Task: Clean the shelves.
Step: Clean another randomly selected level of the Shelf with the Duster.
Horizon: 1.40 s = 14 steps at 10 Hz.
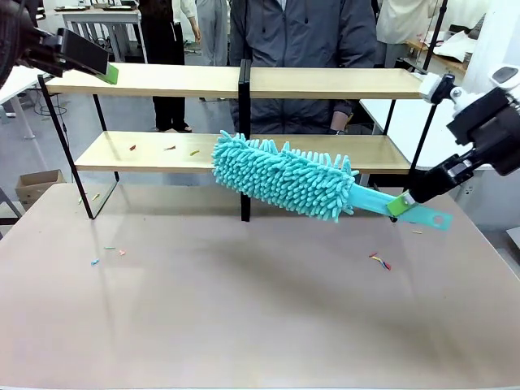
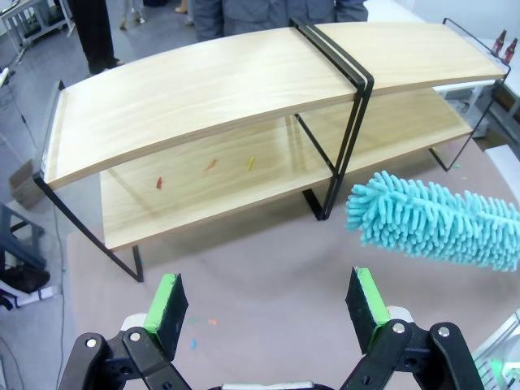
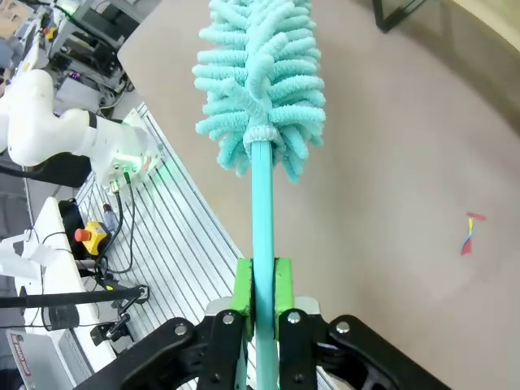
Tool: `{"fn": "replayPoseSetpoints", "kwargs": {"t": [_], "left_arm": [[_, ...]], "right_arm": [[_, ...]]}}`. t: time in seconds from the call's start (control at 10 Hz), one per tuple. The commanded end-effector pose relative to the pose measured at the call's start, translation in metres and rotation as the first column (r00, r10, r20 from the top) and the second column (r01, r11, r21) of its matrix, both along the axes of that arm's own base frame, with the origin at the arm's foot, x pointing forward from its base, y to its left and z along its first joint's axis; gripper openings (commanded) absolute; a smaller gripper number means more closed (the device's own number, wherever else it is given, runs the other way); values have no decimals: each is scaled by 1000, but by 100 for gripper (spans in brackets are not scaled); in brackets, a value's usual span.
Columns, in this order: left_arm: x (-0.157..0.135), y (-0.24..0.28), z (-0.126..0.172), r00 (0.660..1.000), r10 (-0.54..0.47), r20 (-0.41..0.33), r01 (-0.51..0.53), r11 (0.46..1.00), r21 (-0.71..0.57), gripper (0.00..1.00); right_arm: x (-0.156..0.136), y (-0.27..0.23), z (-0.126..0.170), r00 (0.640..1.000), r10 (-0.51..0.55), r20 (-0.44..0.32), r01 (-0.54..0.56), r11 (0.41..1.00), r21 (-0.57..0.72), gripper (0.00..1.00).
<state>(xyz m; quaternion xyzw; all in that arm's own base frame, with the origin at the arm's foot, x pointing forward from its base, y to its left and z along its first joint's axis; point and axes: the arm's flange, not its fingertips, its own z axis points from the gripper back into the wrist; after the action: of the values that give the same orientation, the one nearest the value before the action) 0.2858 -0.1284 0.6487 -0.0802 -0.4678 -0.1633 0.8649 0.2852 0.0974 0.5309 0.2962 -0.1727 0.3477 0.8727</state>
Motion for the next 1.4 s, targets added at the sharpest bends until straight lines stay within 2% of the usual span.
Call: {"fn": "replayPoseSetpoints", "kwargs": {"t": [0.0, 0.1, 0.3, 0.5, 0.6, 0.7, 0.8, 0.9, 1.2, 1.3], "left_arm": [[1, 1, 0, 1000, -1, 5, 1, 1000, -5, 100], [1, 1, 0, 1000, -1, 5, 1, 1000, -5, 100], [1, 1, 0, 1000, -1, 5, 1, 1000, -5, 100], [1, 1, 0, 1000, -1, 5, 1, 1000, -5, 100], [1, 1, 0, 1000, -1, 5, 1, 1000, -5, 100], [1, 1, 0, 1000, -1, 5, 1, 1000, -5, 100], [1, 1, 0, 1000, -1, 5, 1, 1000, -5, 100], [1, 1, 0, 1000, -1, 5, 1, 1000, -5, 100], [1, 1, 0, 1000, -1, 5, 1, 1000, -5, 100], [1, 1, 0, 1000, -1, 5, 1, 1000, -5, 100]], "right_arm": [[-8, 10, -25, 1000, -17, 11, 17, 1000, 12, 13], [4, 35, -26, 997, -69, 42, 69, 998, 4, 13], [28, 90, -29, 994, -100, 53, 101, 995, -25, 13], [50, 161, -40, 980, -159, 117, 174, 976, -131, 13], [47, 173, -39, 985, -130, 116, 147, 978, -148, 13], [26, 124, -37, 990, -97, 104, 105, 991, -77, 13], [30, 158, -46, 988, -102, 119, 115, 988, -107, 13], [25, 155, -43, 981, -119, 156, 140, 981, -131, 13], [17, 175, -31, 944, -159, 289, 159, 987, 26, 13], [17, 176, -31, 933, -209, 293, 206, 978, 41, 13]]}}
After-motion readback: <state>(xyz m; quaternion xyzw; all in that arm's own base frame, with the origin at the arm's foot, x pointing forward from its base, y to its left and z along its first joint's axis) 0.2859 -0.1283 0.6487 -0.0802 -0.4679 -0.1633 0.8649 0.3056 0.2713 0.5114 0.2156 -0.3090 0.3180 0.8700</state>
